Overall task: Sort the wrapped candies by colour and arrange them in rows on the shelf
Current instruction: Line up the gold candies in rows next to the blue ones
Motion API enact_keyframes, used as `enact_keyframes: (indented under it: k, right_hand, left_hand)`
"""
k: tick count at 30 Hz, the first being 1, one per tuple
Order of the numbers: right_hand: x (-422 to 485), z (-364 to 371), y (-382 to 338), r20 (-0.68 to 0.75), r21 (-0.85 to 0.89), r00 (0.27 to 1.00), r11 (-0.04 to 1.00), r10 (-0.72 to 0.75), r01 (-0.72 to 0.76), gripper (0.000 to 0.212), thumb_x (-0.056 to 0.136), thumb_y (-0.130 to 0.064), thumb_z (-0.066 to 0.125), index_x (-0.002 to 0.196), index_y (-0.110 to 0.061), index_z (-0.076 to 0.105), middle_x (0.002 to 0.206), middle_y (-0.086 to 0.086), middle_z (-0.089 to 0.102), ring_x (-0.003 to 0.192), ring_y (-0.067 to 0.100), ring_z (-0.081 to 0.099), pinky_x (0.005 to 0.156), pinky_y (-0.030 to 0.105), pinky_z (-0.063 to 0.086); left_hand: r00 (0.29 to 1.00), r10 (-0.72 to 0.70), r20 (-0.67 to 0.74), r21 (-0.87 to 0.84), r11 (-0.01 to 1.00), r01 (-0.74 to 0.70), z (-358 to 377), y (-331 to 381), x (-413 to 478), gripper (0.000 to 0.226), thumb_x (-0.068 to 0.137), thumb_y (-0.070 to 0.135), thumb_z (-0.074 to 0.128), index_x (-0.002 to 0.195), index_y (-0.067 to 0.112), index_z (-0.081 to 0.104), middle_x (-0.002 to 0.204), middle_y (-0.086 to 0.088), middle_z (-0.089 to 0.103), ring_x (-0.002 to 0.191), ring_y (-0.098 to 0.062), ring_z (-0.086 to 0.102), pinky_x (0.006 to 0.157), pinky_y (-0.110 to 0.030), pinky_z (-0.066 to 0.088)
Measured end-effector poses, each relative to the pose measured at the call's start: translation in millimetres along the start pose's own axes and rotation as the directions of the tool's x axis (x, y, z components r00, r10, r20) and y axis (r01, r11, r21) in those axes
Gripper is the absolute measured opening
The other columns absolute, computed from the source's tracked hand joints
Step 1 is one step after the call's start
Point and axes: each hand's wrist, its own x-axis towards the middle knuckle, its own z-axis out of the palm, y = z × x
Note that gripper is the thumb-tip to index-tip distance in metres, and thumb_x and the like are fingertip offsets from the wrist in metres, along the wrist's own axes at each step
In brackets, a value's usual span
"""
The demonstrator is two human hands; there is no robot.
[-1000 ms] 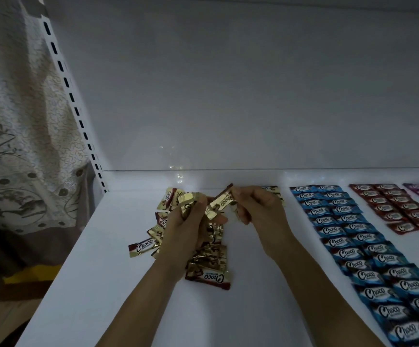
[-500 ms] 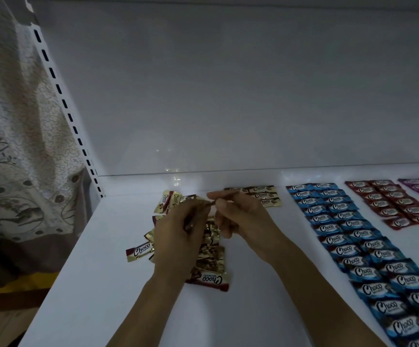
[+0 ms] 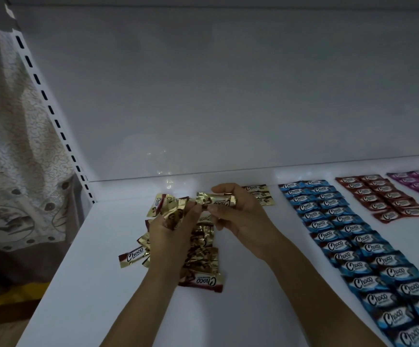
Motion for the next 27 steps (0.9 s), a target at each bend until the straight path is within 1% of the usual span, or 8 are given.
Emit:
enact_keyframes:
  k: [3, 7, 10, 14, 17, 23, 25, 27]
  right_hand:
    - [0, 0, -1, -0.009, 0.063, 1.0, 0.998, 0.02, -0.019, 0.026, 0.073, -0.003, 0.069, 0.096, -0.007, 0.06, 0.075, 0.007, 0.068, 0.065, 0.015, 0.064, 0.059, 0.025, 0.052]
    - [2, -2, -1, -0.051, 0.107, 0.998, 0.994, -0.024, 0.03, 0.017, 0.075, -0.013, 0.065, 0.09, -0.005, 0.066, 0.078, 0.006, 0.066, 0.072, 0.016, 0.063, 0.06, 0.024, 0.051]
    - [4, -4, -2, -0.064, 0.171, 0.998, 0.985, -0.023, 0.034, 0.021, 0.086, -0.006, 0.055, 0.103, -0.006, 0.067, 0.079, 0.001, 0.067, 0.073, 0.015, 0.063, 0.066, 0.026, 0.053]
    - [2, -7, -2, 0.005, -0.138, 0.997, 0.988, -0.073, 0.073, 0.032, 0.091, 0.001, 0.052, 0.114, -0.017, 0.066, 0.086, -0.004, 0.067, 0.075, 0.007, 0.062, 0.069, 0.02, 0.05]
    - [-1, -5, -1, 0.089, -0.249, 0.992, 0.962, -0.088, 0.108, 0.038, 0.087, 0.007, 0.058, 0.116, -0.015, 0.064, 0.08, 0.003, 0.059, 0.066, 0.008, 0.056, 0.064, 0.018, 0.047]
    - [3, -3, 4, -0.223, -0.212, 0.958, 0.968, -0.18, 0.133, 0.023, 0.08, -0.012, 0.07, 0.101, -0.021, 0.067, 0.081, 0.003, 0.066, 0.073, 0.01, 0.062, 0.065, 0.025, 0.049]
    - [4, -4, 10, -0.277, -0.473, 0.885, 0.854, -0.375, 0.214, 0.024, 0.076, -0.027, 0.075, 0.098, -0.023, 0.065, 0.083, -0.002, 0.064, 0.071, 0.006, 0.059, 0.065, 0.021, 0.048]
    - [4, -5, 15, -0.157, -0.773, 0.777, 0.565, -0.61, 0.288, 0.016, 0.078, -0.025, 0.077, 0.088, -0.023, 0.065, 0.077, -0.013, 0.056, 0.065, 0.003, 0.052, 0.058, 0.012, 0.042]
  left_hand:
    - [0.998, -0.057, -0.028, -0.006, 0.998, 0.057, -1, -5, 3, 0.027, 0.085, 0.017, 0.067, 0.059, 0.022, 0.066, 0.048, 0.008, 0.056, 0.043, -0.005, 0.048, 0.048, -0.023, 0.04]
    - [0.993, 0.026, 0.115, 0.083, 0.996, -0.036, 2, -5, 0, 0.022, 0.084, 0.011, 0.069, 0.066, 0.023, 0.072, 0.065, -0.005, 0.068, 0.061, -0.011, 0.062, 0.056, -0.015, 0.047]
    - [0.991, -0.008, 0.131, 0.07, 0.998, -0.001, 3, -6, -2, 0.012, 0.084, 0.021, 0.069, 0.072, 0.024, 0.073, 0.07, 0.005, 0.073, 0.07, -0.007, 0.069, 0.068, -0.021, 0.051]
    - [0.998, -0.018, 0.053, 0.01, 1.0, 0.017, -3, -7, 2, 0.034, 0.074, 0.044, 0.069, 0.101, 0.024, 0.074, 0.091, 0.007, 0.075, 0.091, -0.012, 0.07, 0.084, -0.036, 0.054]
    - [0.999, -0.03, 0.043, 0.006, 1.0, 0.03, -3, -8, 4, 0.013, 0.079, 0.029, 0.072, 0.09, 0.021, 0.075, 0.082, 0.003, 0.075, 0.081, -0.015, 0.071, 0.074, -0.032, 0.053]
    - [0.997, -0.071, -0.015, 0.035, 0.997, 0.072, -3, -10, 6, 0.01, 0.081, 0.023, 0.073, 0.071, 0.021, 0.073, 0.072, 0.002, 0.073, 0.076, -0.021, 0.07, 0.073, -0.04, 0.056]
    - [0.992, -0.105, -0.077, -0.043, 0.994, 0.102, -6, -11, 7, 0.019, 0.078, 0.027, 0.075, 0.063, 0.018, 0.069, 0.068, -0.004, 0.07, 0.076, -0.034, 0.068, 0.074, -0.053, 0.055]
    - [0.981, -0.142, -0.129, -0.14, 0.982, 0.124, -10, -11, 7, 0.03, 0.075, 0.033, 0.079, 0.064, 0.01, 0.064, 0.071, -0.013, 0.064, 0.074, -0.036, 0.064, 0.076, -0.062, 0.052]
